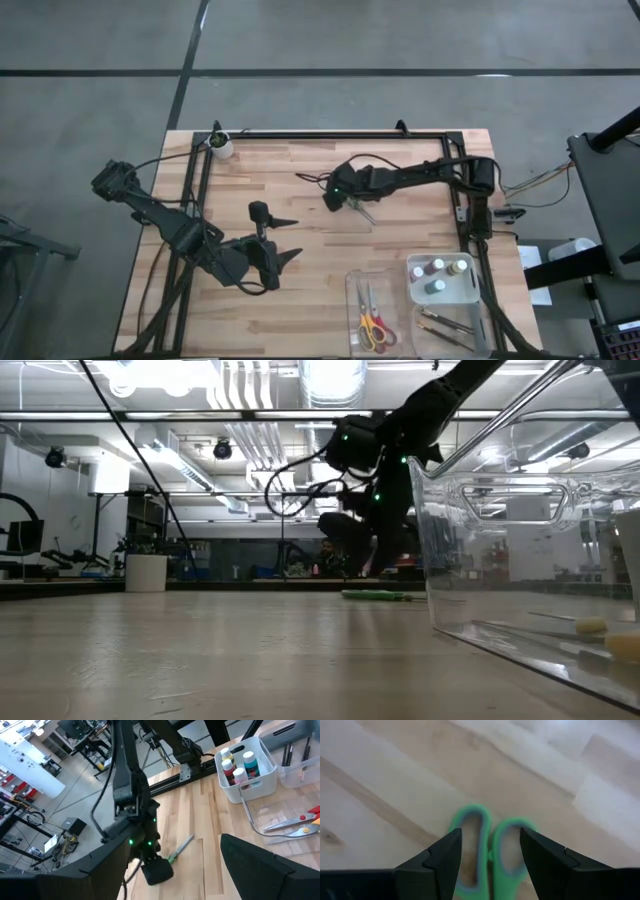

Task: Pick & Place Paint Supplies
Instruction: Put the green scissors into the left transparent bin

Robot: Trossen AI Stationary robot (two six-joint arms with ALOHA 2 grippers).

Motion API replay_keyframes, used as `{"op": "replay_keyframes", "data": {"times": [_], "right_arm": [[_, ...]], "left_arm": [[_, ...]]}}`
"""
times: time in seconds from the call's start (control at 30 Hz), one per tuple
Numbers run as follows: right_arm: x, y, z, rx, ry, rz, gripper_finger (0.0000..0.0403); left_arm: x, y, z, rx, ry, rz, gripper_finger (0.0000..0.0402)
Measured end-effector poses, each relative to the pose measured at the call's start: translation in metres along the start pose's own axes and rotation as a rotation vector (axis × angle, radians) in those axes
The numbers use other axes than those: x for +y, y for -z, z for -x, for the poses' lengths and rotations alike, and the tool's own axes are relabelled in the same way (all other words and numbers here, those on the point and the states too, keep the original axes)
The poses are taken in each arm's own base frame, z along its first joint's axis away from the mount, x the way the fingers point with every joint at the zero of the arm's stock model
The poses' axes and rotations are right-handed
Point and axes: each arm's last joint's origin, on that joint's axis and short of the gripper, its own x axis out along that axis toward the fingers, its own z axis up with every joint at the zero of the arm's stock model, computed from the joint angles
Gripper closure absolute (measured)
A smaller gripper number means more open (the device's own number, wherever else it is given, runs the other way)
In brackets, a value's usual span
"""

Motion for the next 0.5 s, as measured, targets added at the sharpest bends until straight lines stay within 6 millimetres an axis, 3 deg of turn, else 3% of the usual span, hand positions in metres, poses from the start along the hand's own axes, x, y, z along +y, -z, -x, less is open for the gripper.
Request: {"op": "replay_keyframes", "data": {"times": [0.5], "right_arm": [[-0.002, 0.006, -0.024, 0.094, -0.042, -0.057, 0.0204]], "left_arm": [[0.000, 0.000, 0.000, 0.000, 0.000, 0.003, 0.0087]]}}
